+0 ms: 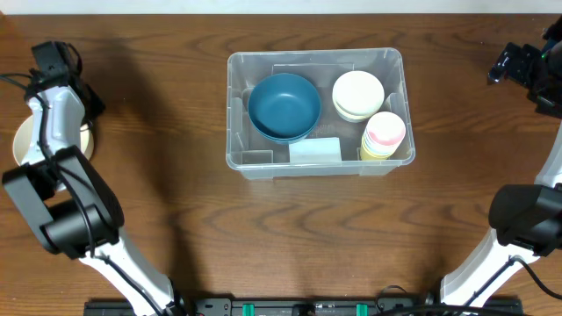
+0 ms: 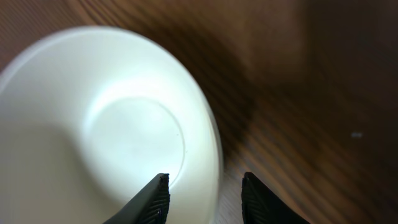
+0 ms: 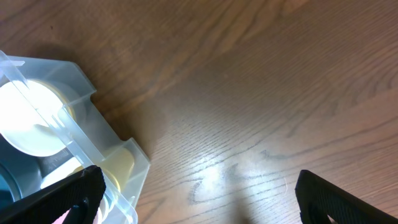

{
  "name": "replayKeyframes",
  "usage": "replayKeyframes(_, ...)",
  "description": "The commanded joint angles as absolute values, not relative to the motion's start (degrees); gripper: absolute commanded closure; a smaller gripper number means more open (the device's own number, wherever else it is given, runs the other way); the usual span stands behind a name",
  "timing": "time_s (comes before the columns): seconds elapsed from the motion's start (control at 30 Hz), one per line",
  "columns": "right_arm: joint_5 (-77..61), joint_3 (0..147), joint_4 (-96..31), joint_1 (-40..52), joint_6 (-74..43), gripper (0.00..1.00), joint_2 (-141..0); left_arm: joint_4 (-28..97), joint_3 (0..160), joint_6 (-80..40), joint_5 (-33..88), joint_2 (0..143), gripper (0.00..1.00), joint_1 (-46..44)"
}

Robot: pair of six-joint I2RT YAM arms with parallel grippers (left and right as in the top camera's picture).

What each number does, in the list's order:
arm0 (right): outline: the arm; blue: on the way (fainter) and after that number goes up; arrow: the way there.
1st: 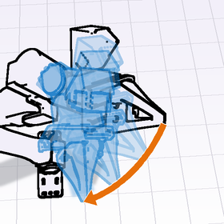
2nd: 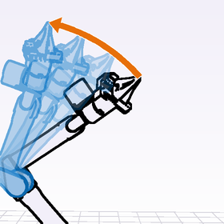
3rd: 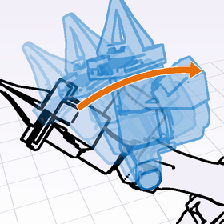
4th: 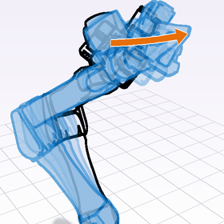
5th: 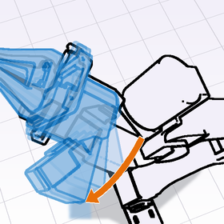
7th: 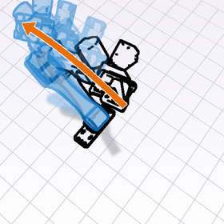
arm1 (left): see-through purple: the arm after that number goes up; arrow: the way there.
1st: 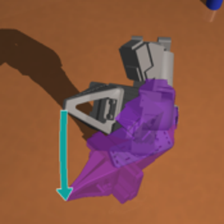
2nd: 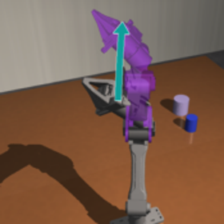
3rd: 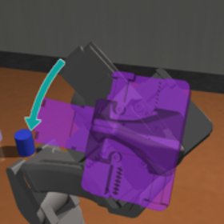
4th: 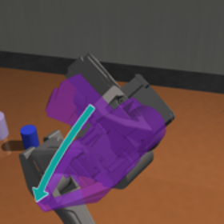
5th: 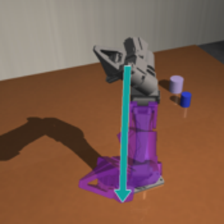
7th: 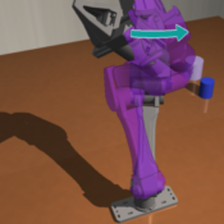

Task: Pack container
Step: 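Move the left gripper to the cream bowl and grasp its rim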

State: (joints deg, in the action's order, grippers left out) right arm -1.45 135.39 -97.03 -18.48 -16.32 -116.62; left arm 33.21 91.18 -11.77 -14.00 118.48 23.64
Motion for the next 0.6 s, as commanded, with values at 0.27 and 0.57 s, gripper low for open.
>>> replayKeyframes(0.27,-0.86,136.49,-97.12,-18.59,-17.1,0.01,-115.18,32.99,90.98,-11.29,-13.74,124.09,0.94,23.7)
replayKeyframes(0.57,-0.86,136.49,-97.12,-18.59,-17.1,0.01,-115.18,36.73,91.81,-15.2,-6.57,119.35,0.94,22.31)
